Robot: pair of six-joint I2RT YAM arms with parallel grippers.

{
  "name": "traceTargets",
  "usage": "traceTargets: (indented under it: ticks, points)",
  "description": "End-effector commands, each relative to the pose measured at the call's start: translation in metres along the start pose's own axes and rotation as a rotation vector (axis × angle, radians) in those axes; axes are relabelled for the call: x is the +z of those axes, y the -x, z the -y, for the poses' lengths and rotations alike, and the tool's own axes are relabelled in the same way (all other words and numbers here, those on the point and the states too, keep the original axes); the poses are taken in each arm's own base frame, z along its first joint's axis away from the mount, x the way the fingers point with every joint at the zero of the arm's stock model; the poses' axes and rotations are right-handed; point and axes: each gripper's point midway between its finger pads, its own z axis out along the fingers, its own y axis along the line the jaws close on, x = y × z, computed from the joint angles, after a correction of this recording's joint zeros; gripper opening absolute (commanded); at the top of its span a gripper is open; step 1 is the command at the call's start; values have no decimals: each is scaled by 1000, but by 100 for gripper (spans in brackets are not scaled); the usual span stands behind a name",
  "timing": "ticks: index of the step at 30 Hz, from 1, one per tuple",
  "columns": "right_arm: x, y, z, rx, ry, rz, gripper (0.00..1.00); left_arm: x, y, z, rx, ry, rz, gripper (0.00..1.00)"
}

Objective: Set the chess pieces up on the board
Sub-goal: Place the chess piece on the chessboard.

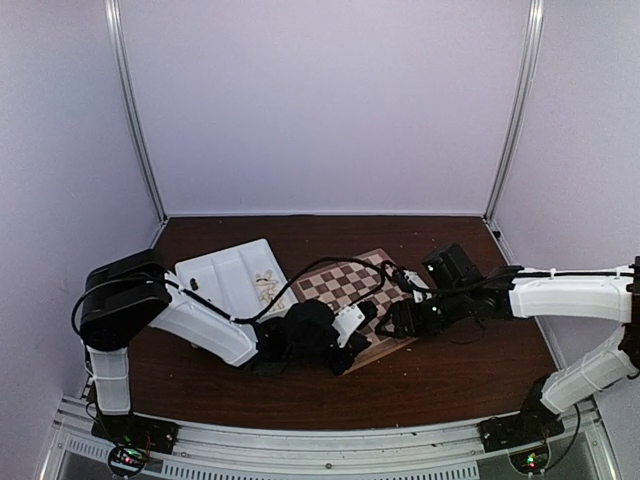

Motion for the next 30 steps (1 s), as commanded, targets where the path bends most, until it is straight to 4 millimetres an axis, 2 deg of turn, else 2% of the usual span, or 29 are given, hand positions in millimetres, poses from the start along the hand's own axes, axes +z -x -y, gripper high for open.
traceTargets:
  ticks: [1, 10, 18, 22, 25, 30]
  points:
    - [14, 1, -1, 13, 34, -9, 63, 1, 6, -4, 26, 41, 71, 7]
    - [30, -1, 8, 5, -8, -56, 61, -2, -13, -6, -7, 49, 63, 11]
    - [44, 6, -8, 12, 45, -72, 57, -4, -19, -6, -8, 52, 58, 11]
    - [51, 10, -14, 34, 81, -72, 51, -4, -22, -6, -6, 50, 50, 11]
    - [57, 8, -14, 47, 91, -82, 50, -5, -24, -5, -2, 50, 48, 12]
    - [65, 4, -14, 82, 115, -105, 42, -4, -27, -7, 13, 65, 38, 12]
